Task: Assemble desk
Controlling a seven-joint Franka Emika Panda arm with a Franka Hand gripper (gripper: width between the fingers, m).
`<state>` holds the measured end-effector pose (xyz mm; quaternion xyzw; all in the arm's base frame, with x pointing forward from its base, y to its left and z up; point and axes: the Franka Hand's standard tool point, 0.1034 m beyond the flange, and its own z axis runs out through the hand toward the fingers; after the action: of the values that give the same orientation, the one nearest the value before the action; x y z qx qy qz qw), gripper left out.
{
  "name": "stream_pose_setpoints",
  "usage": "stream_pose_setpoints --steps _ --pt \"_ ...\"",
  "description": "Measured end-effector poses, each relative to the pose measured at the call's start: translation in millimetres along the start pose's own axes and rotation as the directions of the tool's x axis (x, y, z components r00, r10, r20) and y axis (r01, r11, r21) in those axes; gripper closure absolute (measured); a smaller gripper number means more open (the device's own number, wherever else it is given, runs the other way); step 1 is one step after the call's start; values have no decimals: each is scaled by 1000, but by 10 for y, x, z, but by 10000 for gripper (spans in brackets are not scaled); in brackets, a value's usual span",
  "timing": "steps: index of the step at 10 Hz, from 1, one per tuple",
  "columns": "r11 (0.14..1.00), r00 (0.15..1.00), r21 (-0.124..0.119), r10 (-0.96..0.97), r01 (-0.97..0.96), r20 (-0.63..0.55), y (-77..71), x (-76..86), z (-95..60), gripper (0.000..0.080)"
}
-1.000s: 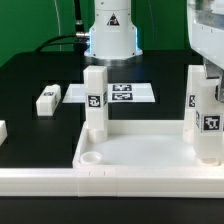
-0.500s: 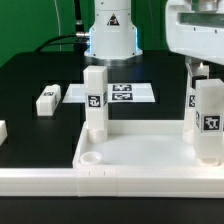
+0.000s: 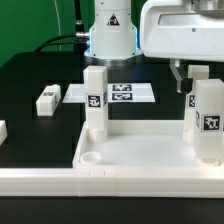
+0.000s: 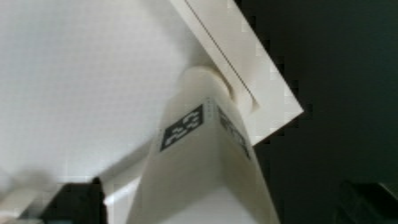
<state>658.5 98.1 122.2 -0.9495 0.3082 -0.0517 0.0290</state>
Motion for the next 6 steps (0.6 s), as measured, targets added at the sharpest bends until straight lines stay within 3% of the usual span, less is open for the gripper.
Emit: stream_pose_setpoints --steps 4,6 --pt "964 964 1 -266 266 -2 4 11 -6 150" --pt "927 927 -11 -374 374 -5 11 16 -6 150"
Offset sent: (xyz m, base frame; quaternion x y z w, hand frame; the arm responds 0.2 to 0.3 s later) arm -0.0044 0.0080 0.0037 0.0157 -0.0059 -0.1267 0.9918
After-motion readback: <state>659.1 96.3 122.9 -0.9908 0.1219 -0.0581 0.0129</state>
